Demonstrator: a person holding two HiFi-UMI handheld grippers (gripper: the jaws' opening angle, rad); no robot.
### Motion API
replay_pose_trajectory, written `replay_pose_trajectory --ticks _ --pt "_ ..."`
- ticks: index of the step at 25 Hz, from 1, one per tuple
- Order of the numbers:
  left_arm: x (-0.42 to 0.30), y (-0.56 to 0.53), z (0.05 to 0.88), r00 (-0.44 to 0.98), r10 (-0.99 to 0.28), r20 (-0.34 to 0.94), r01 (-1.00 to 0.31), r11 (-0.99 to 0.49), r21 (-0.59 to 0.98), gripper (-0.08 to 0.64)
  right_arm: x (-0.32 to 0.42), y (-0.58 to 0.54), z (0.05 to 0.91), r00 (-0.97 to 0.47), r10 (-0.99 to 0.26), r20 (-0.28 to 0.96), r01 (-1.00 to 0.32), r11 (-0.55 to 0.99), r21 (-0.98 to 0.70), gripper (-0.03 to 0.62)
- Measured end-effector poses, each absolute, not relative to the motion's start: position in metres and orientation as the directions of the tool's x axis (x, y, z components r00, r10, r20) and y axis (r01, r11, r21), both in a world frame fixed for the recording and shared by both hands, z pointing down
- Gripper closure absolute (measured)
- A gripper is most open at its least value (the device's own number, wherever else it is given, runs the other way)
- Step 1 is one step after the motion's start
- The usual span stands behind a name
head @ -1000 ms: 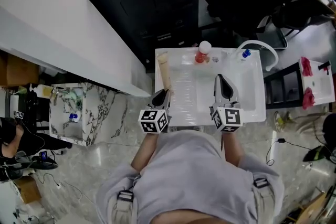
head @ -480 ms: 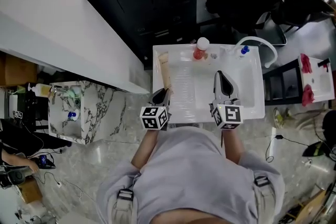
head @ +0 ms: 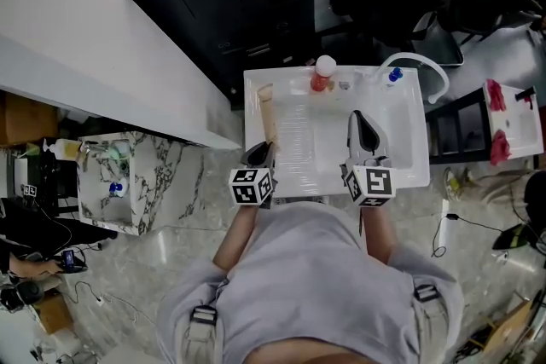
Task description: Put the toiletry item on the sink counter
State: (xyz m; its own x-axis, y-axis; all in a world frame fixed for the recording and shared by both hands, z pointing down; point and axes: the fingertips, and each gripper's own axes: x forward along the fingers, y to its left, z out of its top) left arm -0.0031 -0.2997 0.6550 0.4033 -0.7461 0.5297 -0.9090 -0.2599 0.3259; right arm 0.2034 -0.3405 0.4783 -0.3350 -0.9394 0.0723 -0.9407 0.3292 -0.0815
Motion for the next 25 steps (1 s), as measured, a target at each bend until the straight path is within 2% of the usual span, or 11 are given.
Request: replay_pose_trajectory --ticks 25 --pt "-0.008 -0.273 0.720 0.413 -0.633 0.655 -0.907 -0.218 0.361 0.520 0.204 -0.332 0.482 -0.327 -0.940 0.094 -0.944 0.322 -0.070 0.588"
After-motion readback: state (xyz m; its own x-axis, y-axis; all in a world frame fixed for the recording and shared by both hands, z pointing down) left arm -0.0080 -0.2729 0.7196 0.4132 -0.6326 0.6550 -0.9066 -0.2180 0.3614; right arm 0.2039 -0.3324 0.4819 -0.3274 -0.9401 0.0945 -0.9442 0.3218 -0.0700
